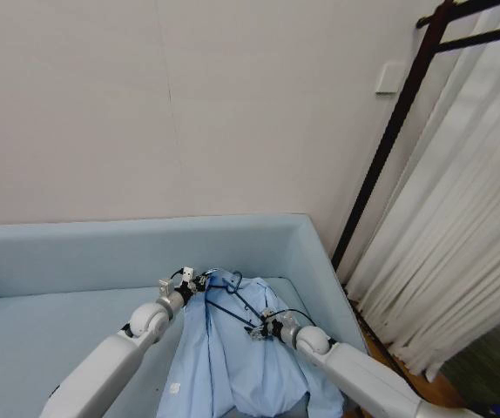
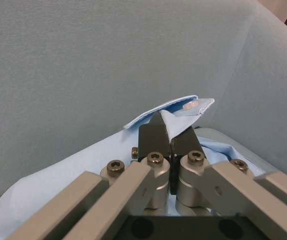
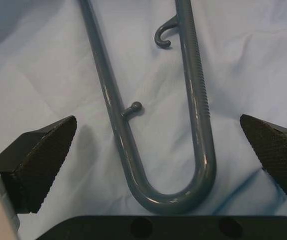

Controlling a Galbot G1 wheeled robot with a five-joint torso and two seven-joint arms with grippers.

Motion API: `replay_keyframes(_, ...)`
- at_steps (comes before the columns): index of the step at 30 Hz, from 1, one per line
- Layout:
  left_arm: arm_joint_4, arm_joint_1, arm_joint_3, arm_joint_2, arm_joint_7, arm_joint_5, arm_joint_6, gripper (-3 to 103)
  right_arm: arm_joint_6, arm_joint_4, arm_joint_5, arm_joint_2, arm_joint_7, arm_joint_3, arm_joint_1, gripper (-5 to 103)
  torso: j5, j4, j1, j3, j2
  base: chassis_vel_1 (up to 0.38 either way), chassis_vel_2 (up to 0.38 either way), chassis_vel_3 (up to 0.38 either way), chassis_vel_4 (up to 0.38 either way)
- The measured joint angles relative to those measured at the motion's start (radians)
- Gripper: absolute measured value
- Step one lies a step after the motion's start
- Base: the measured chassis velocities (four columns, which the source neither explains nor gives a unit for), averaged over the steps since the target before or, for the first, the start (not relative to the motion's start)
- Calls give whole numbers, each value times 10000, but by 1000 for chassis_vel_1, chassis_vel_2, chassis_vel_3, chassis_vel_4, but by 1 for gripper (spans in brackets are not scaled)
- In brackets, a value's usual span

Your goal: Pick up the clothes from the sofa and hang them on the clothes hanger.

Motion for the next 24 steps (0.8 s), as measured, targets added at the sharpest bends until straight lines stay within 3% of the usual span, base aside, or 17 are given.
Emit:
replay_keyframes(17,-71,110,-64,-53,-2,-26,16,0,380,-164,-918,-55,-67,-247,202,100,0,0,0,0,0,0,0,0,0)
replay_keyframes(24,-127,183,-131,-71,89,-55,19,0,681,-564,-1715,111,-87,-431,528,100,0,0,0,0,0,0,0,0,0)
